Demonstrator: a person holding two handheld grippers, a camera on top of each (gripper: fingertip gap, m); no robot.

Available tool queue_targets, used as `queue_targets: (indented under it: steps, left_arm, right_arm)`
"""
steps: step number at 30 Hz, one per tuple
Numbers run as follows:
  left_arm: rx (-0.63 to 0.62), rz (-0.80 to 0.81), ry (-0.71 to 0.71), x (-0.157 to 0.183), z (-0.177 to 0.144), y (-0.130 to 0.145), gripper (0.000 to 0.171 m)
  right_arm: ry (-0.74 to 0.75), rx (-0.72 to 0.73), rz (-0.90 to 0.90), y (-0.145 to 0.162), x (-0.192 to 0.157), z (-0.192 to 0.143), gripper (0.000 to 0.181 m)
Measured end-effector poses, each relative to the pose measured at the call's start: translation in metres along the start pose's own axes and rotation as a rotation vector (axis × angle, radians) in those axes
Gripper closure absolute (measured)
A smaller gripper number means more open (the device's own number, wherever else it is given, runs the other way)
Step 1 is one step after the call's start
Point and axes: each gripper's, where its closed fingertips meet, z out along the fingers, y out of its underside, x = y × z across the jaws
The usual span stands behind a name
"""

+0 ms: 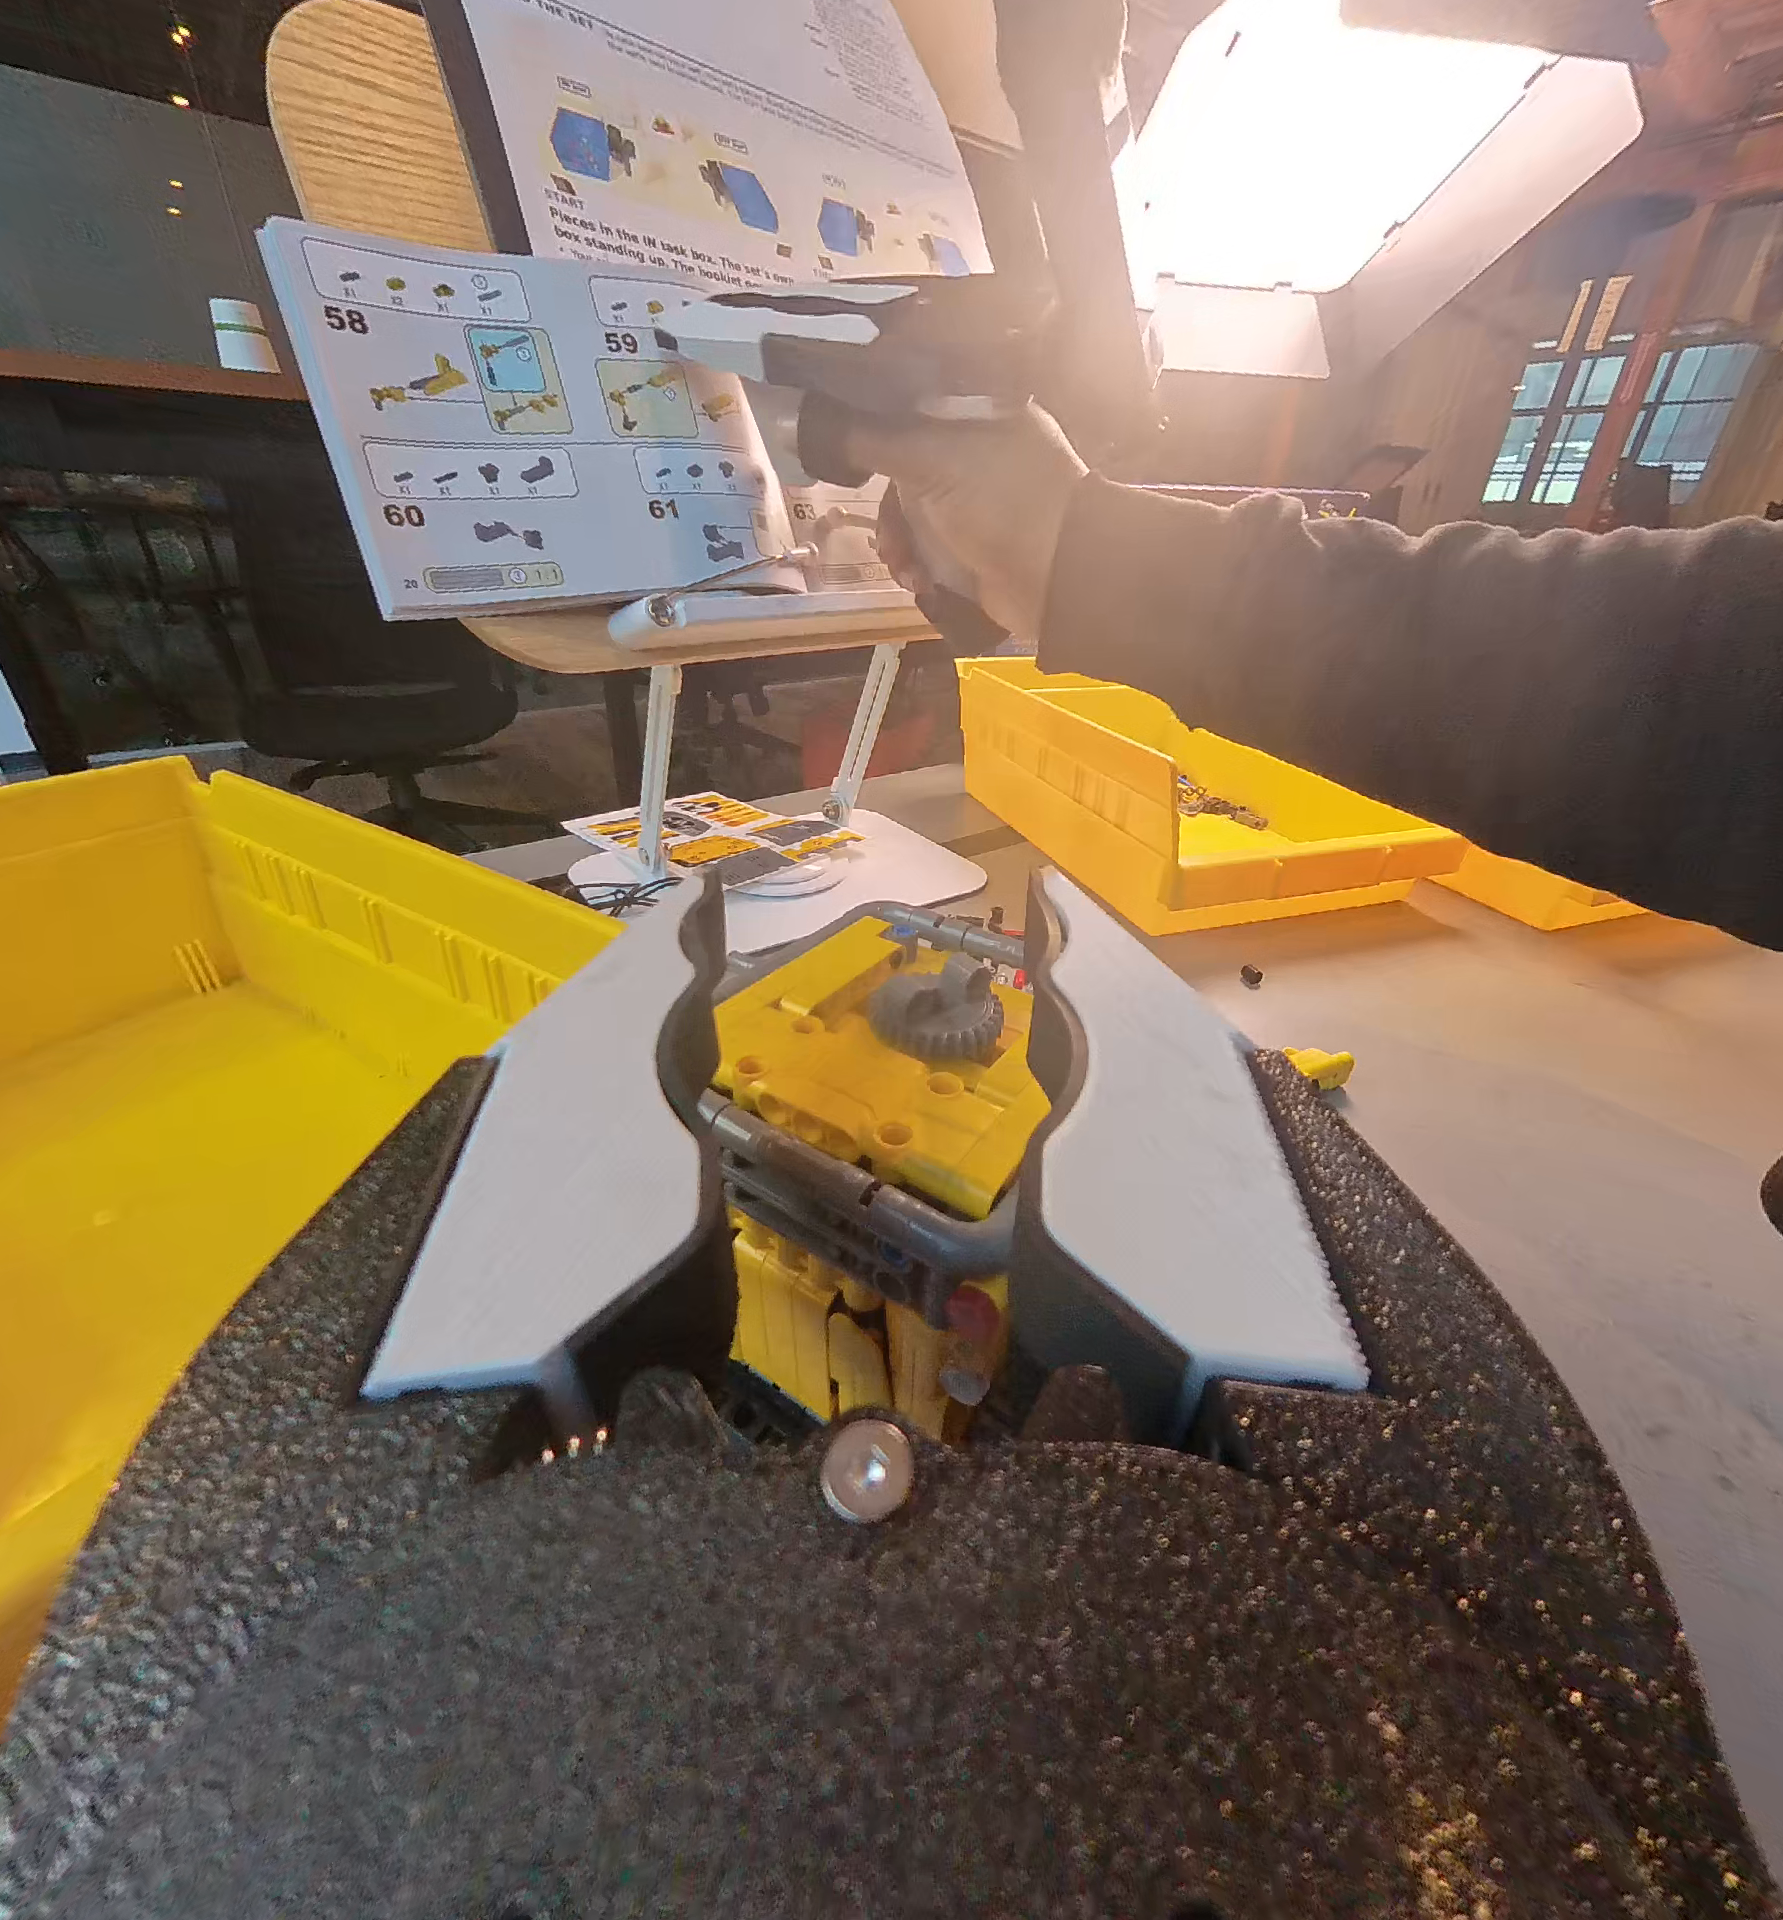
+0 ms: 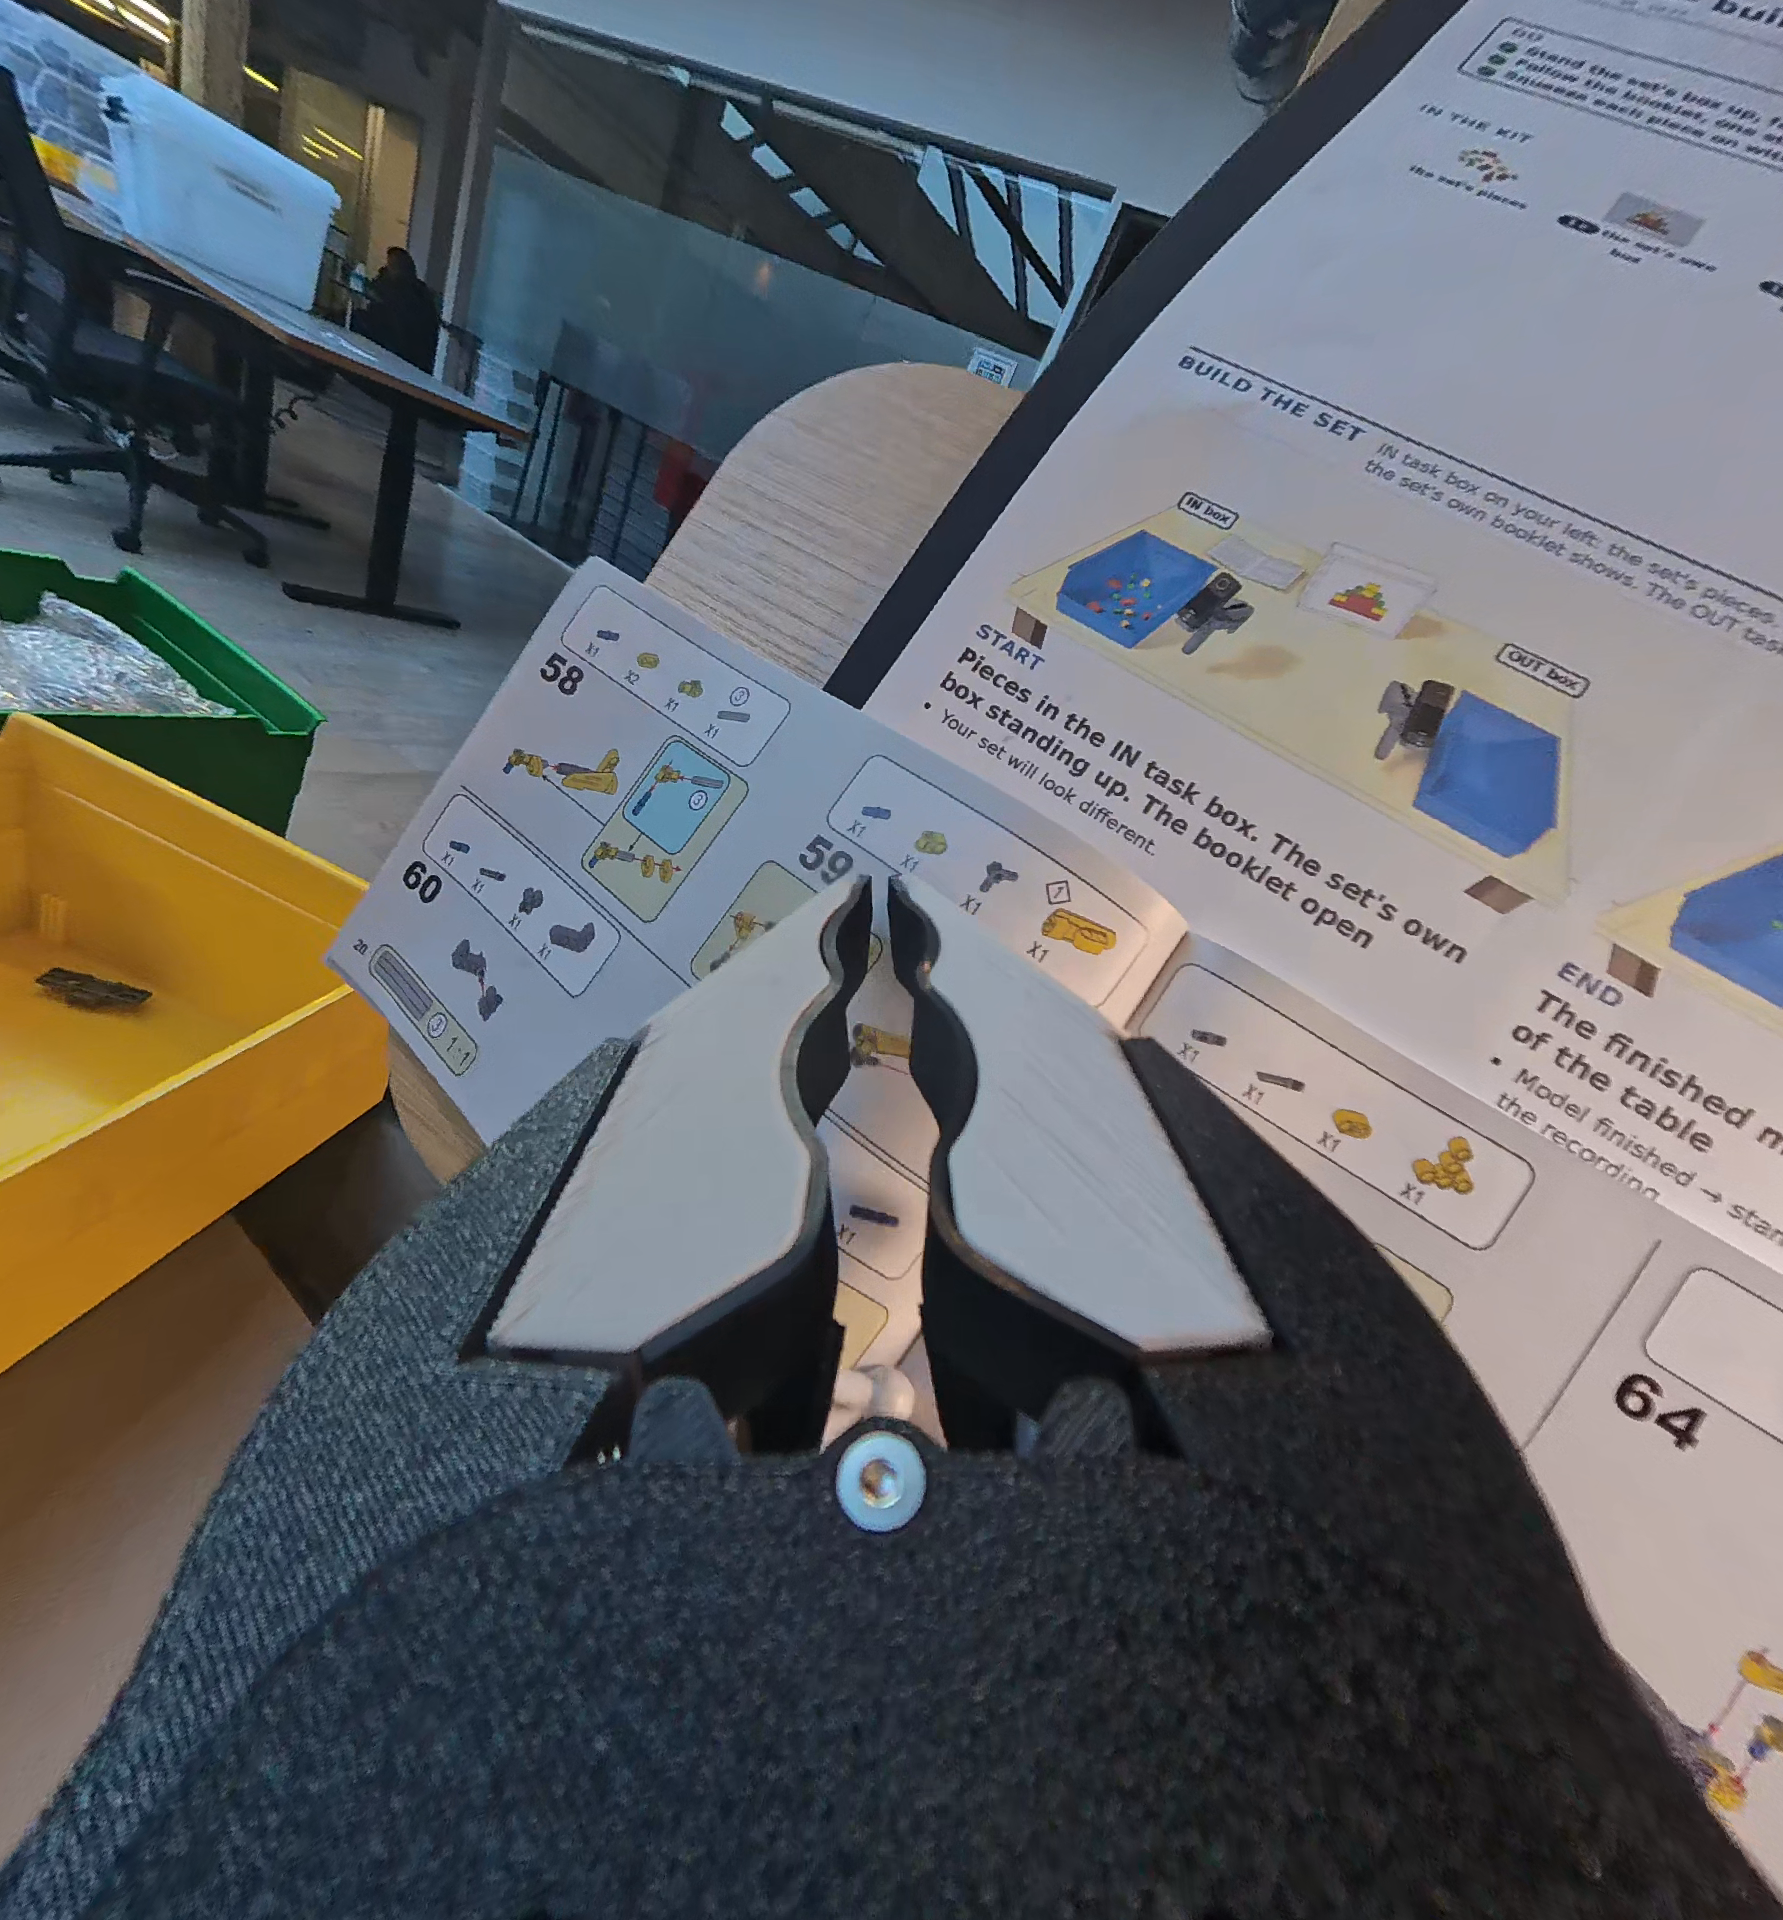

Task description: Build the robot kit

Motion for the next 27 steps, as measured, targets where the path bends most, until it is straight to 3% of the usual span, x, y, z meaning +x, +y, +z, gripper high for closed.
queue_targets:
  steps: [27]
  left_arm:
    - [-0.004,-0.003,0.005,0.001,0.000,0.001,0.115]
  right_arm:
    - [0.024,0.012,0.045,0.010,0.015,-0.010,0.177]
